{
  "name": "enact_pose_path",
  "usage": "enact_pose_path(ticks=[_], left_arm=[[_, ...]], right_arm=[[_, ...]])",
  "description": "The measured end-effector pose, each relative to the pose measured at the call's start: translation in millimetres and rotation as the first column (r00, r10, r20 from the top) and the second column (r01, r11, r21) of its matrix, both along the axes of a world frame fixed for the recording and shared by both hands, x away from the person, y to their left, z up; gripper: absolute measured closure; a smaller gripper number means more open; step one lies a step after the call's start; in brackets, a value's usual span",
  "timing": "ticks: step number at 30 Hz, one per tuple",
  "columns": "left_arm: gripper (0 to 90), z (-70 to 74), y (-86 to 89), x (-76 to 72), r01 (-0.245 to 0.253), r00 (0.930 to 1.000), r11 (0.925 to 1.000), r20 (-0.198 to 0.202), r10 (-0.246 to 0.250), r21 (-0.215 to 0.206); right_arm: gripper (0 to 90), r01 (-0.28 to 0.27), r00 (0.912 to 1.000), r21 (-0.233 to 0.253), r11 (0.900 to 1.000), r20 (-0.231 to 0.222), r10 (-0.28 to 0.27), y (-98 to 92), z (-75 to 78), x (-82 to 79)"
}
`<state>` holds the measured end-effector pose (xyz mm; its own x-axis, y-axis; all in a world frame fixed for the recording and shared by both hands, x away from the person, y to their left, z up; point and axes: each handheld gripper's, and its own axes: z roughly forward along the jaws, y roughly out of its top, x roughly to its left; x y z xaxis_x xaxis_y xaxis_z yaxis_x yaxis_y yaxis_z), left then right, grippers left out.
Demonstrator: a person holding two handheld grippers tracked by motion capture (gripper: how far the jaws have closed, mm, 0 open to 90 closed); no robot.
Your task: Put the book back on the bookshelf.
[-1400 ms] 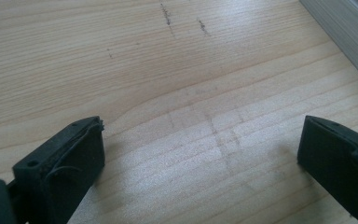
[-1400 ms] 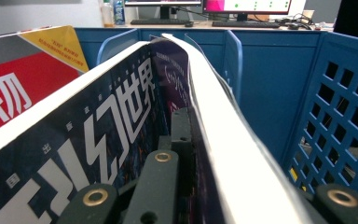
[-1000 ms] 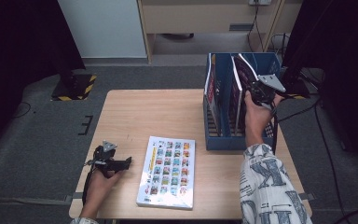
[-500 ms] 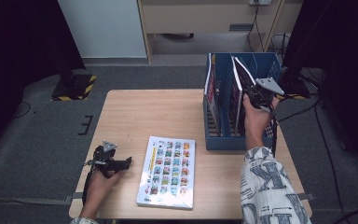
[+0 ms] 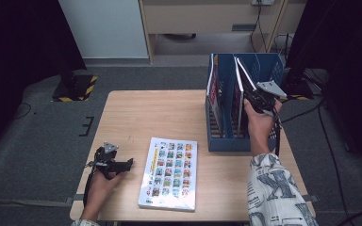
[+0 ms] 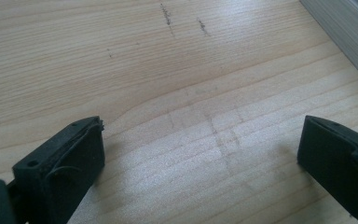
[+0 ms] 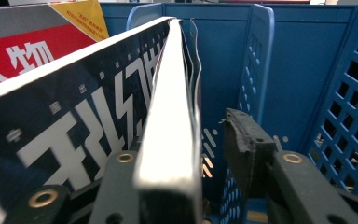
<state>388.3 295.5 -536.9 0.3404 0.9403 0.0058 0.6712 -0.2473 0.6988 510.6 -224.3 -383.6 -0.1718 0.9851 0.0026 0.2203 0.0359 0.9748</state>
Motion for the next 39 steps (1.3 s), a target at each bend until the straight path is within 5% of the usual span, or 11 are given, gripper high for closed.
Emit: enact_pose_path(ticks=[27,39], left_arm=[[0.0,0.0,-0.9,-0.9,0.002,1.0,1.0,-0.001,-0.002,0.0],[0.0,0.0,-0.9,-0.9,0.002,1.0,1.0,-0.001,-0.002,0.0]], right_arm=[[45.7,0.002,1.0,-0.01,1.0,-0.005,-0.002,-11.6,9.7,-41.6],[52.3,-0.033,0.9994,-0.014,0.999,-0.005,0.033,-13.2,9.1,-55.4]])
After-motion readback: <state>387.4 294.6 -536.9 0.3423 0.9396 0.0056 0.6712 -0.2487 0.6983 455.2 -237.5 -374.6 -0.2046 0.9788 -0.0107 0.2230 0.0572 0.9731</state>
